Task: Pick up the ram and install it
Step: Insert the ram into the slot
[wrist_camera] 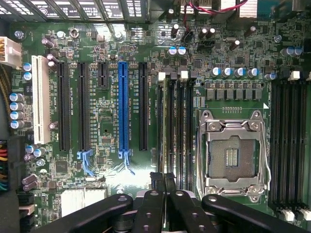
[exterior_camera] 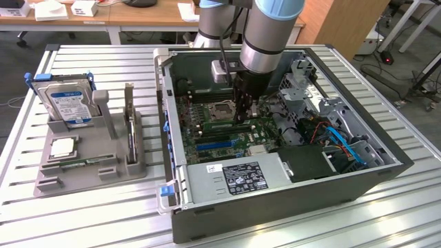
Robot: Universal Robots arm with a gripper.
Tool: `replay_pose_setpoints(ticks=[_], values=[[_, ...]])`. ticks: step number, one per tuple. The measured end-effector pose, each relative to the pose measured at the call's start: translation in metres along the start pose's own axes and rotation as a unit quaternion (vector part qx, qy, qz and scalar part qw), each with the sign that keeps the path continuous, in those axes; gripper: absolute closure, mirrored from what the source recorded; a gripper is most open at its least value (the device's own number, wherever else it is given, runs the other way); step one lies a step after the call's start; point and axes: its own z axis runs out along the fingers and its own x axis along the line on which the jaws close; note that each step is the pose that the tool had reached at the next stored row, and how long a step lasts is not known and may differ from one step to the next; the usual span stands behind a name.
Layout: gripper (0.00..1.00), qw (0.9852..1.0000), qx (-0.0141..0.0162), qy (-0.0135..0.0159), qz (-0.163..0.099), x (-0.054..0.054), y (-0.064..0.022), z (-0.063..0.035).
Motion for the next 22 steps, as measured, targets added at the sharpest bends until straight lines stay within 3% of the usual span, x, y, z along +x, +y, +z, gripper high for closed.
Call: replay_pose_setpoints(ticks=[22], values=[[0.89,1.0,0.0,0.0,0.0,0.0002,0.0013,0.0037]])
